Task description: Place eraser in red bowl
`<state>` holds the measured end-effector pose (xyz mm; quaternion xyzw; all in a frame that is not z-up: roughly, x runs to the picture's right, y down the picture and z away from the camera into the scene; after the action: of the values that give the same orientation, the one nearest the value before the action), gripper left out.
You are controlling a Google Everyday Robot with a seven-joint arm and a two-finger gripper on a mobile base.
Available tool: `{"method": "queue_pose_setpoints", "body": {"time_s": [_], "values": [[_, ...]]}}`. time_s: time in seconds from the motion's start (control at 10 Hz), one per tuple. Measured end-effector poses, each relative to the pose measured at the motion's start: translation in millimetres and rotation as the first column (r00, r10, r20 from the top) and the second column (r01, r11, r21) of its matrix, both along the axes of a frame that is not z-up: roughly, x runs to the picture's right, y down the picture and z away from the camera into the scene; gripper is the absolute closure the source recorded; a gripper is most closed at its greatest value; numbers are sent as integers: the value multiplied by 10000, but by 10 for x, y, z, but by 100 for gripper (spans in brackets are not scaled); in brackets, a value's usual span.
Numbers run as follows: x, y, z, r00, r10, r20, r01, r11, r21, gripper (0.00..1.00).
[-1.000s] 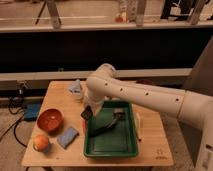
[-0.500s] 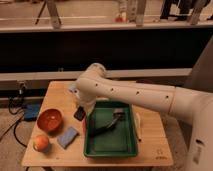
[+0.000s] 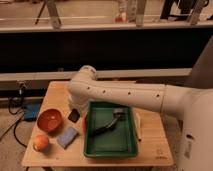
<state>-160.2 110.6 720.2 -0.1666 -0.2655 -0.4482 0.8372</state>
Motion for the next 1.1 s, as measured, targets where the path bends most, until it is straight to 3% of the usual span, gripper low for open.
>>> {"method": "queue_pose_setpoints", "body": {"time_s": [1.1], "values": [[-696, 82, 52, 9951, -795, 585, 757, 9951, 639, 100]]}}
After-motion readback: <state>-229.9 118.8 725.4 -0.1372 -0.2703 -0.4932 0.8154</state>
